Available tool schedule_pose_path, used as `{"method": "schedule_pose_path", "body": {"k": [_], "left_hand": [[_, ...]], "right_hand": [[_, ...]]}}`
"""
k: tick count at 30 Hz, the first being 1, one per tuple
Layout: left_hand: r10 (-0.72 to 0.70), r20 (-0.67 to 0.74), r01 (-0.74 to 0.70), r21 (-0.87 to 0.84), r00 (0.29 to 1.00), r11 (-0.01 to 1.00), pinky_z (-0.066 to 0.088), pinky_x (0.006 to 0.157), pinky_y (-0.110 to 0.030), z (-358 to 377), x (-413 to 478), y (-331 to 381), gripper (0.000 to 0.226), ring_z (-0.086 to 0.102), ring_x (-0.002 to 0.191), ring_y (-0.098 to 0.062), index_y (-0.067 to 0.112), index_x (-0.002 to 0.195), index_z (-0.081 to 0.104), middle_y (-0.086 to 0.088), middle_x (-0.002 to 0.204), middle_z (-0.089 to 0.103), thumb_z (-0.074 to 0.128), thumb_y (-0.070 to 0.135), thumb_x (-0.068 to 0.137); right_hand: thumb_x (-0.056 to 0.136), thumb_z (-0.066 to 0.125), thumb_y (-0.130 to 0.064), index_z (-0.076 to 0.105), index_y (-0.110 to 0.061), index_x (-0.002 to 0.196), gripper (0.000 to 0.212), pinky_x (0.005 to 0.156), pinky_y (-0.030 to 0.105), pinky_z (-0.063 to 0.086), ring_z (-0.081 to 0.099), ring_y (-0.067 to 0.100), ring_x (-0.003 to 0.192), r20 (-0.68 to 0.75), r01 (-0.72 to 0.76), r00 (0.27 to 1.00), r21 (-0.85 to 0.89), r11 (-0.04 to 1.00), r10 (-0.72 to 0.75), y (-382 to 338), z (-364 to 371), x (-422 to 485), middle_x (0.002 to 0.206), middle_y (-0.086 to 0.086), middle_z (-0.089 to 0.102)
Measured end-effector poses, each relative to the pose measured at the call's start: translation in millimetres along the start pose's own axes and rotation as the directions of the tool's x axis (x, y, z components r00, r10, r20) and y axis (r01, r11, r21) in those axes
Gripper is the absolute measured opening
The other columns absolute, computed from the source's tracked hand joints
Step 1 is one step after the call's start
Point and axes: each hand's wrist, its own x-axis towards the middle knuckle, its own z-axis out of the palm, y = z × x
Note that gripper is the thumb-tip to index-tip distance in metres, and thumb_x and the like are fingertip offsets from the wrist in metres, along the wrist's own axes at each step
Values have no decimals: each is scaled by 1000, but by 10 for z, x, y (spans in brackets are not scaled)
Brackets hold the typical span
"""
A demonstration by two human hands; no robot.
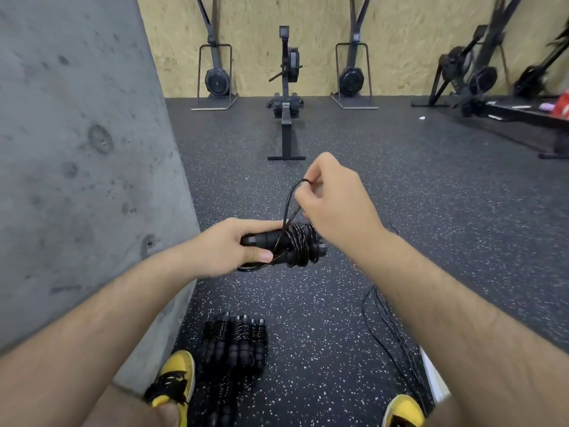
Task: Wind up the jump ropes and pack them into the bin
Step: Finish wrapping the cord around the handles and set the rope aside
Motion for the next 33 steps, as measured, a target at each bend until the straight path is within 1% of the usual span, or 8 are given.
{"method": "schedule_pose_path", "body": {"k": [4,10,16,20,23,25,30,33], "left_hand": [[11,-113,-16,-43,994,999,47,111,-41,-92,-40,-32,61,65,116,-8,53,130,56,17,125,71,73,9,92],[-18,-271,-57,-268,963,962,42,115,-46,-157,-1,-113,56,60,128,-13,49,131,62,15,130,68,76,17,87],[-63,-334,-10,-212,941,977,42,116,-43,40,89,-173,57,61,125,-9,51,130,59,18,128,69,77,26,82],[-90,-470,82,-38,878,996,38,110,-26,180,130,-97,59,53,124,-7,26,149,46,15,130,56,70,22,95],[-73,-534,85,-1,843,996,39,87,-23,259,97,-29,43,58,110,-8,23,137,50,12,120,59,66,21,97],[-4,-482,-5,-17,876,1000,48,87,-25,288,62,-20,37,62,103,-4,29,128,53,12,118,65,65,16,95],[29,-459,-25,14,888,1000,45,107,-31,280,29,-145,54,57,119,-8,25,146,52,6,132,59,67,21,94],[30,-558,-35,1,830,999,46,105,-33,244,-11,-221,46,58,108,-11,22,139,60,1,116,60,66,13,94]], "right_hand": [[87,56,-14,50,-13,90,7,56,36,54,70,18,62,25,-215,974,394,893,223,-60,-15,-10,75,9,71],[94,52,-1,50,-10,99,10,64,36,60,68,19,61,125,-409,878,696,590,462,17,34,5,85,14,67],[92,57,-12,63,-22,95,12,81,39,60,72,15,82,99,-423,894,509,750,437,131,339,-52,90,-4,70],[85,60,-34,61,-31,100,16,62,23,43,64,13,85,139,-441,897,254,861,419,103,538,-138,111,3,60],[68,63,-60,54,-32,112,53,76,33,53,66,17,90,283,-566,820,267,780,498,4,688,-190,113,1,60],[57,67,-67,53,-24,115,73,86,43,57,68,15,93,343,-631,774,346,694,533,-56,766,-185,108,-4,65],[65,85,-32,55,-17,107,53,87,48,58,71,19,94,343,-640,756,569,517,557,19,933,-101,102,4,71],[47,74,-36,61,-16,111,68,87,52,58,73,22,93,389,-661,737,582,474,553,76,1081,-54,101,5,74]]}}
